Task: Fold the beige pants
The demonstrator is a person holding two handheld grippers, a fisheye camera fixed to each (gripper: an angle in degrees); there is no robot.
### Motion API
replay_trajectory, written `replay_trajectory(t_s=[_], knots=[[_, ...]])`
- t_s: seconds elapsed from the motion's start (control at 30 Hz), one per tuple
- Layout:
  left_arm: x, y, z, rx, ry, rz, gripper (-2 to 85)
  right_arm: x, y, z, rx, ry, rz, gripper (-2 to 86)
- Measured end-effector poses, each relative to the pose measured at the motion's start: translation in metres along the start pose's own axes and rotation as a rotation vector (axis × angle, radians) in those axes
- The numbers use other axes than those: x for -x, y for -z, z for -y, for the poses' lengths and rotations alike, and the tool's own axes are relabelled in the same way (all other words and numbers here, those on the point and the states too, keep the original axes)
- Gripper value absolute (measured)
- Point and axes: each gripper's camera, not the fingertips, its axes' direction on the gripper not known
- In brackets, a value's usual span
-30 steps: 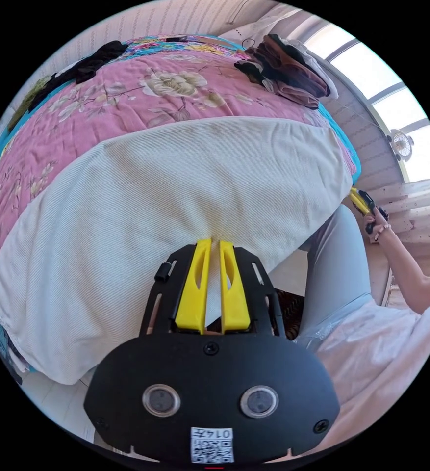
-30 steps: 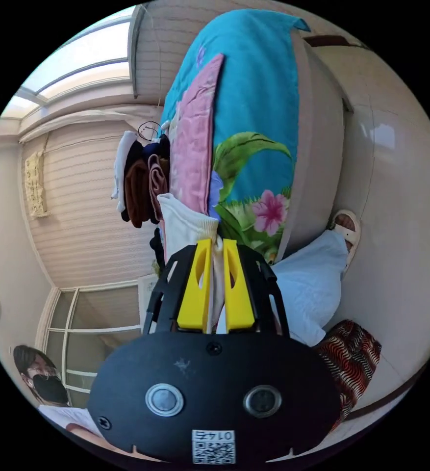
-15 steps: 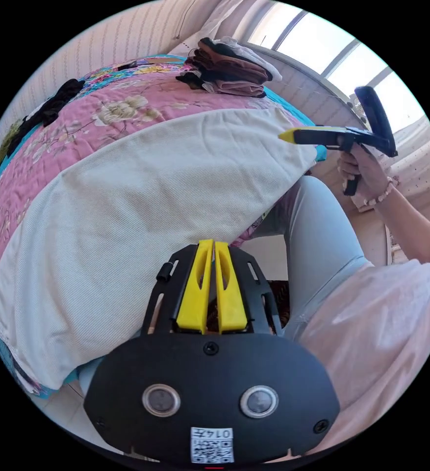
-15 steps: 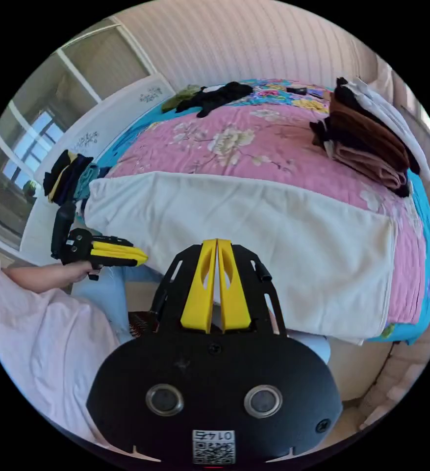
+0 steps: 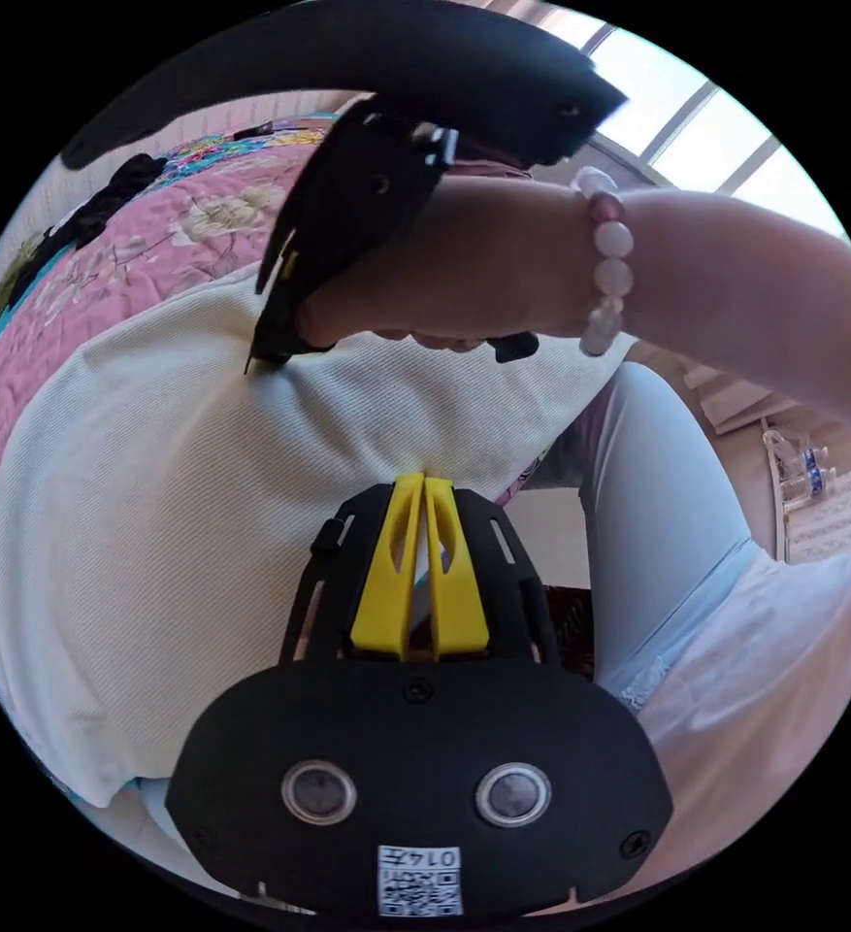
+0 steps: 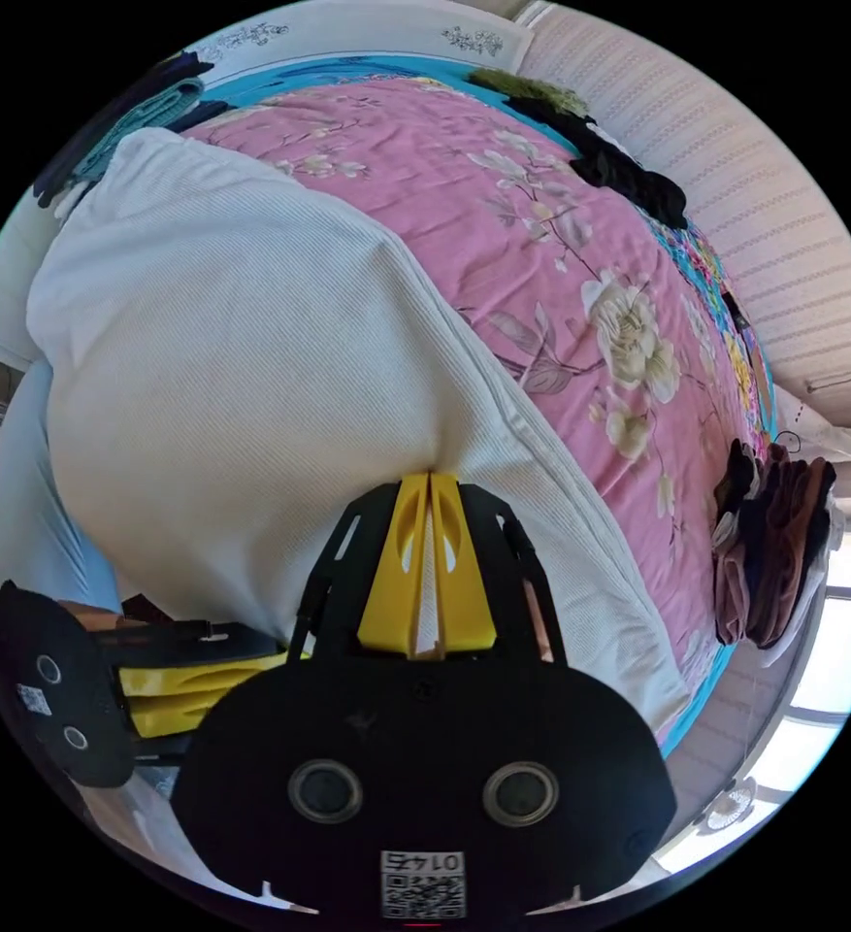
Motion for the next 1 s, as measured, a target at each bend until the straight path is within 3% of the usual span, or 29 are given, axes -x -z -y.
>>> replay_trajectory(t_s=[0.17,0.3,0.37,0.57,0.7,0.87,0.97,1.0], knots=[[-0.001,0.004,-0.018,-0.023,-0.114,0.009,-1.0,-0.021,0.001,0.028,0.051,-0.029,0.191,-0.8],[-0.009,-0.013,-0.040,-0.018,-0.215,0.212,-1.0,-0.028,0.003,0.062,0.026,-0.071,0.087,-0.6],[-0.002,-0.027,-0.041,-0.019,-0.190,0.211,-1.0,-0.023,-0.032,0.078,0.156,-0.071,0.106,-0.5],[0.011,-0.047,-0.043,-0.017,-0.220,0.222,-1.0,-0.020,-0.051,0.098,0.184,-0.022,0.005,-0.4],[0.012,-0.061,-0.042,0.001,-0.234,0.266,-1.0,-0.060,-0.052,0.097,0.193,-0.071,0.128,-0.8],[0.036,-0.068,-0.033,0.039,-0.225,0.189,-1.0,-0.098,-0.047,0.090,0.209,-0.061,0.176,-0.9],[0.063,-0.065,-0.025,0.083,-0.124,0.026,-1.0,-0.118,-0.030,0.068,0.127,-0.019,0.161,-1.0],[0.079,-0.066,-0.022,0.117,-0.053,-0.103,-1.0,-0.129,-0.018,0.055,0.086,0.013,0.180,-1.0]])
